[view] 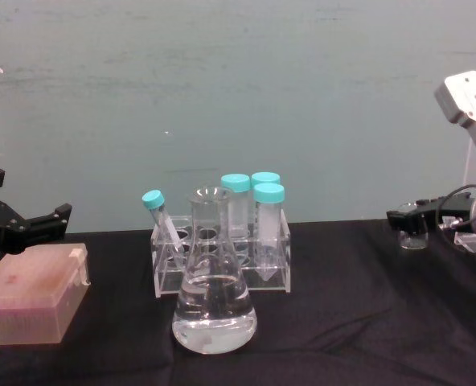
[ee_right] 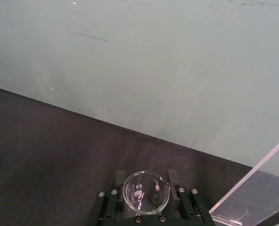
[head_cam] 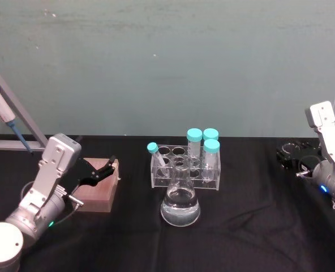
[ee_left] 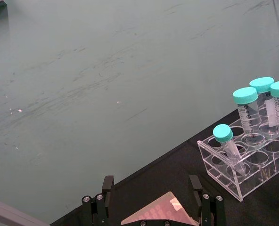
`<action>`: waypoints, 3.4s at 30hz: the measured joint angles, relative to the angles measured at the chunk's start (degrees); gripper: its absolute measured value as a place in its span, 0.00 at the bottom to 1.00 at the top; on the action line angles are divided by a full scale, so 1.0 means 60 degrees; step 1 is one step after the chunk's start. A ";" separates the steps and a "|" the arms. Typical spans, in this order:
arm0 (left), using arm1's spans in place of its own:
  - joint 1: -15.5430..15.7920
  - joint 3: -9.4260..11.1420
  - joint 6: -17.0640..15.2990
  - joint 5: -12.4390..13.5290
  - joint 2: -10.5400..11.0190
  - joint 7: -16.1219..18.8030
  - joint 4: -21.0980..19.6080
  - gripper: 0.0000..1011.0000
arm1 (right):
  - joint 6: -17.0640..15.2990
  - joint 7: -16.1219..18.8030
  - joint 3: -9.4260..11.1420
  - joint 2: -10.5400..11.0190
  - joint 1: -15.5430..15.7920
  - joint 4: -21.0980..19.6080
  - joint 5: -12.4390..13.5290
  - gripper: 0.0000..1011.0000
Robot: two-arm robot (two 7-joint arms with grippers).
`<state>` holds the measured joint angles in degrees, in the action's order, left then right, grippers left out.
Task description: Place the experimental apparatus aside using one hand.
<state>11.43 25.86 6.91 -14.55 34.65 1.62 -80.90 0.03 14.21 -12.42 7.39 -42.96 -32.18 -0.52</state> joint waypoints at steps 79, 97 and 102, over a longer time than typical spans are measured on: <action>0.0000 0.0001 0.0000 0.0000 0.0000 0.0000 0.0000 0.99 | -0.0117 -0.0013 -0.0034 0.0044 0.0236 -0.0443 -0.0094 0.99; 0.0000 0.0000 -0.0001 0.0000 -0.0001 0.0001 0.0000 0.99 | -0.0342 0.0161 -0.0173 0.0301 0.1067 -0.2239 -0.0219 0.99; 0.0000 0.0000 0.0000 0.0000 -0.0001 0.0001 0.0000 0.99 | -0.0375 0.0403 -0.0233 0.0416 0.1346 -0.2862 -0.0166 0.99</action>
<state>11.43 25.86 6.91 -14.55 34.64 1.62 -80.90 -2.22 16.63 -13.82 9.89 -34.88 -49.35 -1.51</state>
